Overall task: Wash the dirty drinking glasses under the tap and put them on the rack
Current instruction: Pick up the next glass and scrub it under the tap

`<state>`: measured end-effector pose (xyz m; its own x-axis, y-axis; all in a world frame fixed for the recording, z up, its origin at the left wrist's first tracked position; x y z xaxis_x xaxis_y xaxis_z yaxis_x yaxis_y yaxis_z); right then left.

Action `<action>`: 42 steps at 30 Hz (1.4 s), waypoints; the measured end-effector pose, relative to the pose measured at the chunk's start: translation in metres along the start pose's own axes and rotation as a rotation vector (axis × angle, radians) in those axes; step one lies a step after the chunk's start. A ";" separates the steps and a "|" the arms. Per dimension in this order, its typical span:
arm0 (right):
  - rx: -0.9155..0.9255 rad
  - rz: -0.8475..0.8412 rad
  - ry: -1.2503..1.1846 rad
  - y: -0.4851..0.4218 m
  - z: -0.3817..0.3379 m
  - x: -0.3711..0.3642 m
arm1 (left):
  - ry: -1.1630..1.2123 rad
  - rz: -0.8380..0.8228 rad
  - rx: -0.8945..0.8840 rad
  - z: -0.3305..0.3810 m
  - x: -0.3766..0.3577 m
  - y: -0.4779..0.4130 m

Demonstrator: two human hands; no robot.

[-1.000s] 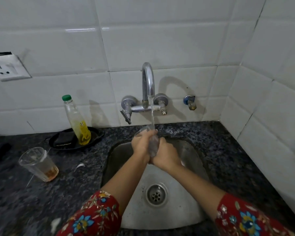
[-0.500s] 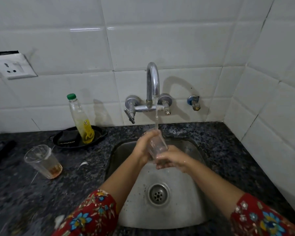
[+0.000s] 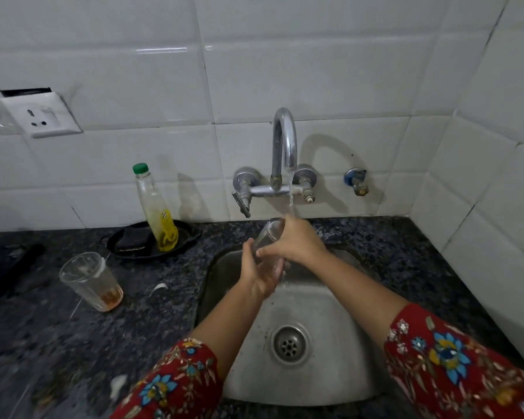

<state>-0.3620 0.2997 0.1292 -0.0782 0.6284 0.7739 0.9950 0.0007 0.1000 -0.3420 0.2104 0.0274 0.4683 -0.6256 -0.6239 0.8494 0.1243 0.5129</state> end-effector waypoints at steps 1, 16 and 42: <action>0.021 0.033 0.007 0.004 -0.002 0.004 | -0.002 -0.014 0.004 0.002 -0.002 -0.001; -0.328 -0.540 -0.802 0.053 0.076 -0.031 | -0.240 -0.389 -0.082 -0.009 -0.020 0.020; 0.839 -0.053 0.543 0.030 0.044 0.011 | -1.127 -0.826 -0.422 0.037 -0.030 0.008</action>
<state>-0.3299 0.3409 0.1132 0.0669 0.1711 0.9830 0.6947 0.6992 -0.1690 -0.3583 0.2013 0.0718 -0.4441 -0.8644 0.2356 0.8763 -0.4739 -0.0866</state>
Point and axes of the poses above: each hand's wrist, its own y-axis away from the middle knuckle, its own x-axis out of the back of the hand, z = x × y, the point moved 5 cm from there along -y, towards the middle knuckle, and after that the axes turned 10 degrees about -x, right-handed, at the moved point
